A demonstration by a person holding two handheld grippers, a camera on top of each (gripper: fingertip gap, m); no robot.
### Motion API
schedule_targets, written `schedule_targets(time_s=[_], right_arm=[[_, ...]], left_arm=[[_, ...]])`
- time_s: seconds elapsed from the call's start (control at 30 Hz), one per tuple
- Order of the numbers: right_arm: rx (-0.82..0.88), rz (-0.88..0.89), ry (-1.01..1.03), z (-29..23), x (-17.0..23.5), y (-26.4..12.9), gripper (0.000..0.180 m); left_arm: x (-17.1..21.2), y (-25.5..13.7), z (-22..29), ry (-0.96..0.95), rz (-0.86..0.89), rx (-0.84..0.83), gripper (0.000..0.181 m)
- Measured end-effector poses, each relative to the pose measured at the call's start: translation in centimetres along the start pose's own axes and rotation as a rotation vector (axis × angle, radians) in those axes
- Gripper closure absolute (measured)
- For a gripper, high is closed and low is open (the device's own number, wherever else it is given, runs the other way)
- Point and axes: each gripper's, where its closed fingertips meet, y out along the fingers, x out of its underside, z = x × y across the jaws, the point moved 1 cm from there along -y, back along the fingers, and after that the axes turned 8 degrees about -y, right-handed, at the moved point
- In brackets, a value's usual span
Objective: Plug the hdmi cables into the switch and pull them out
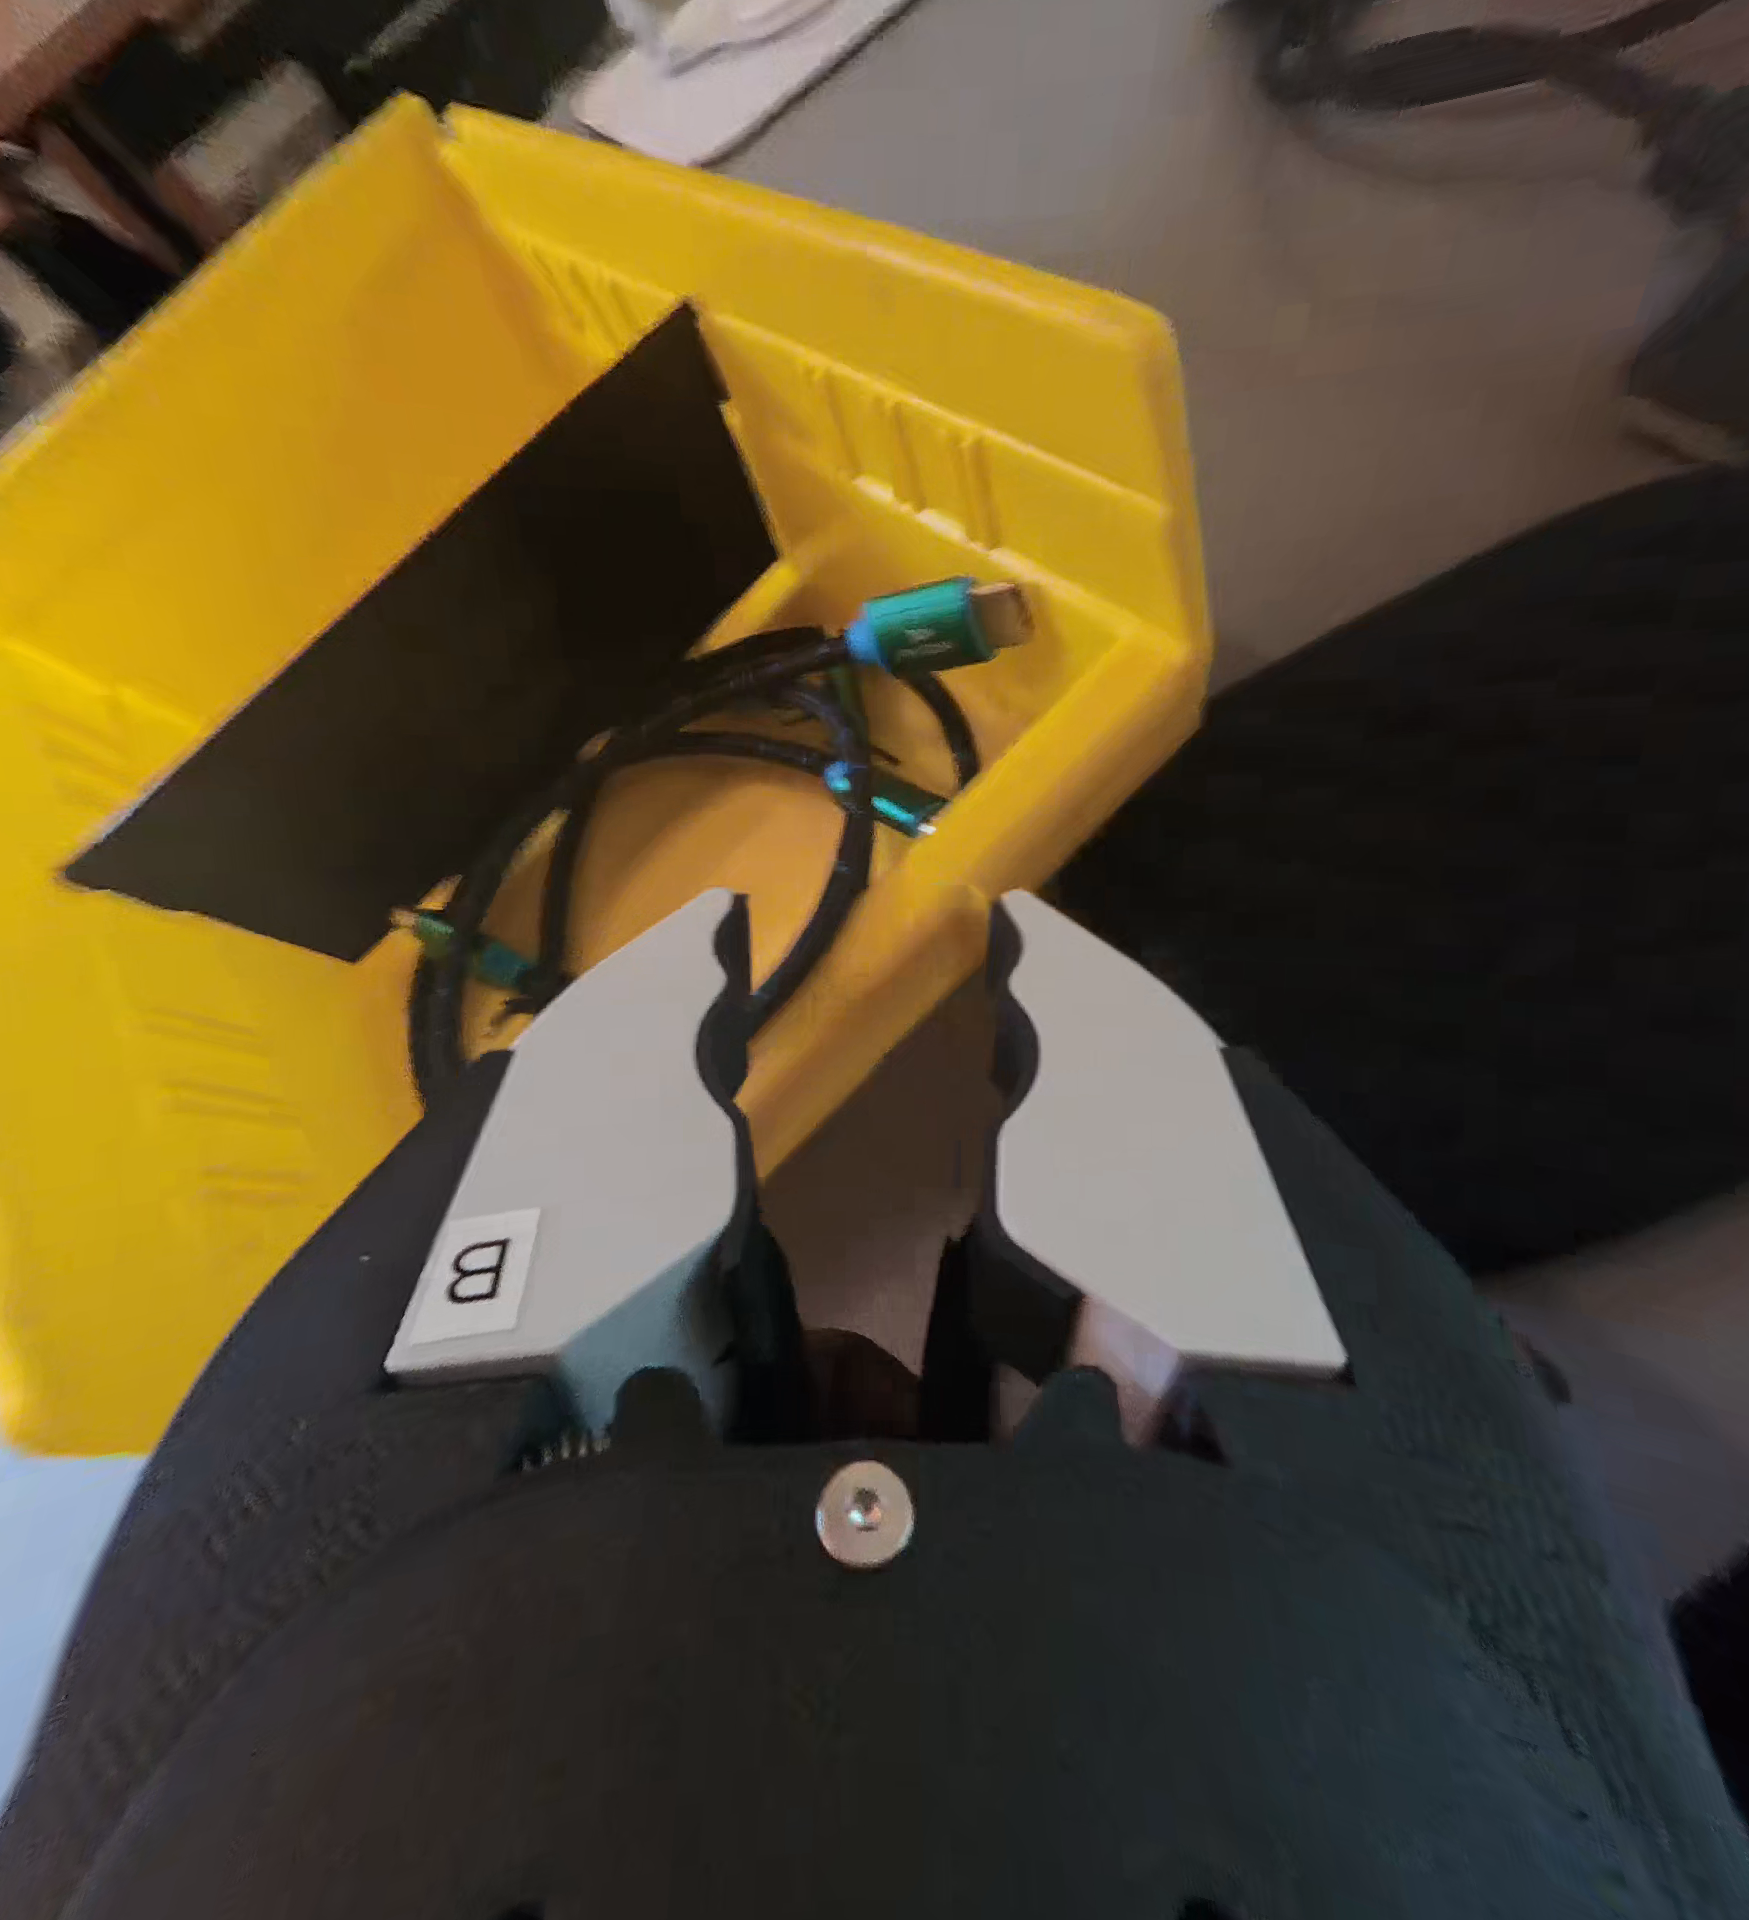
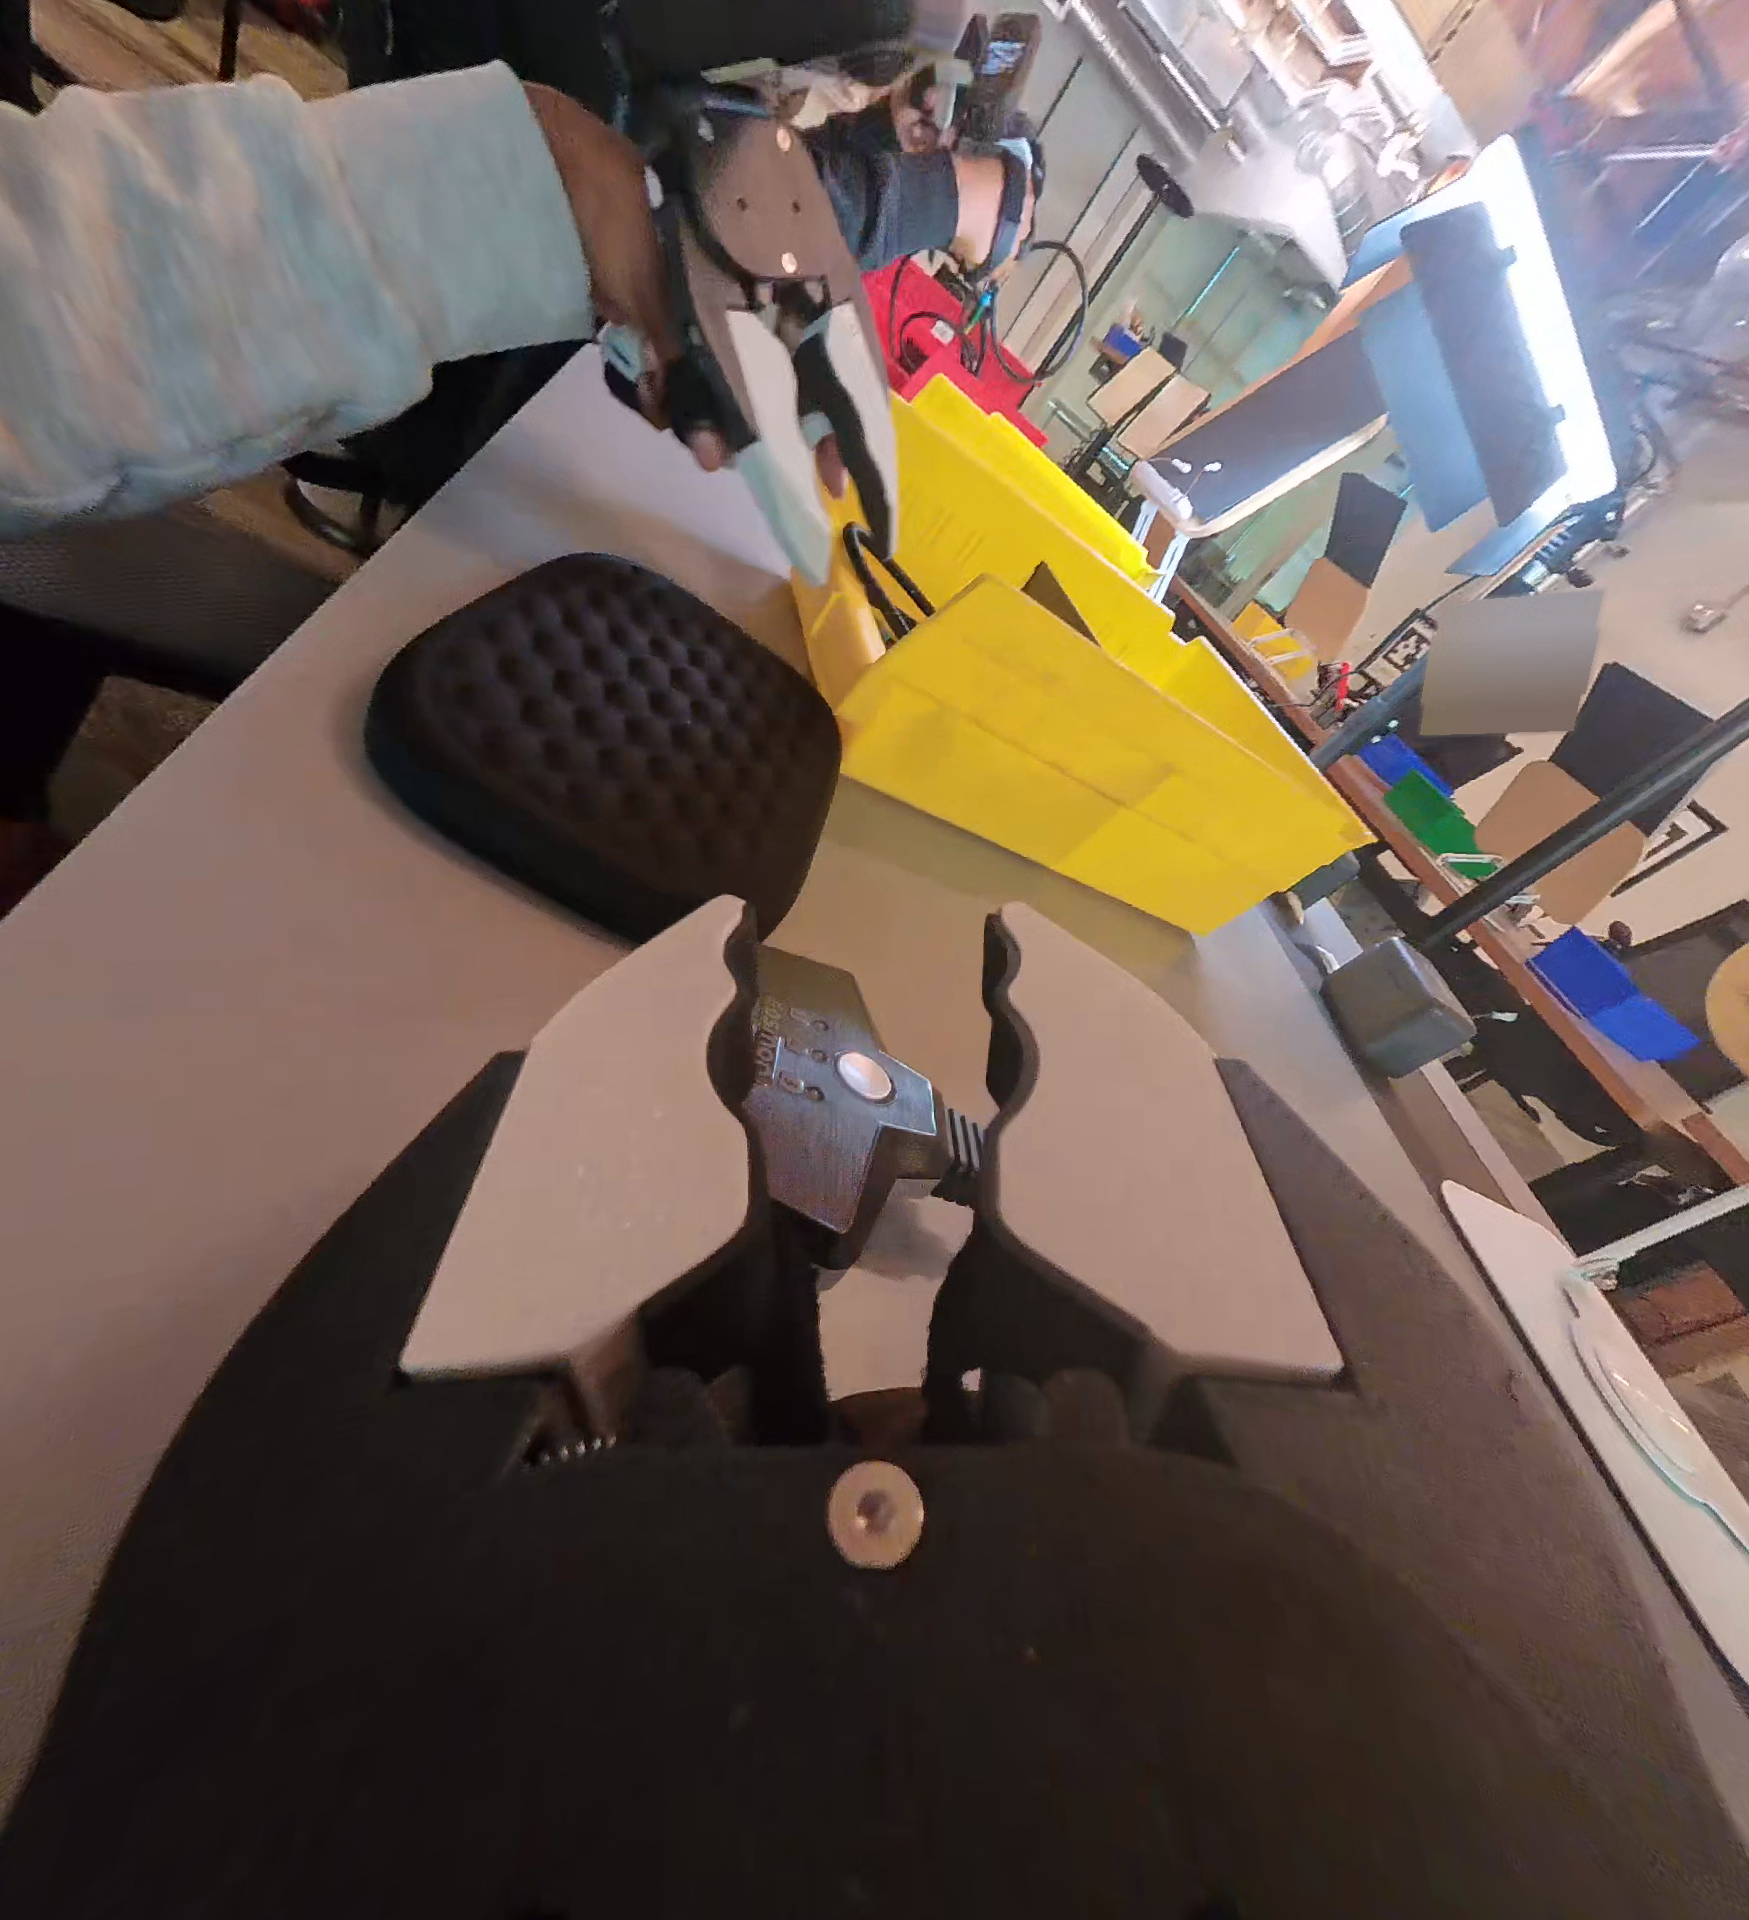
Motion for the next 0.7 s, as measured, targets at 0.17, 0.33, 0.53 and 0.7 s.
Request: schedule_targets(time_s=[0.17,0.33,0.53,0.7], right_arm=[[0.022,-0.008,-0.011,0.2,0.2,0.0,0.138],[0.024,-0.016,-0.027,0.1,0.4,0.2,0.138],[0.035,-0.018,-0.035,0.2,0.5,0.2,0.138],[0.049,-0.03,-0.065,0.2,0.6,0.3,0.138]], left_arm=[[1.7,0.2,-0.2,0.024,-0.022,0.03,0.124],[2.7,0.5,-1.6,0.155,-0.065,-0.074,0.137],[0.8,-0.3,0.0,0.156,0.012,-0.01,0.139],[-1.4,-0.7,-0.4,0.021,0.069,-0.047,0.137]])
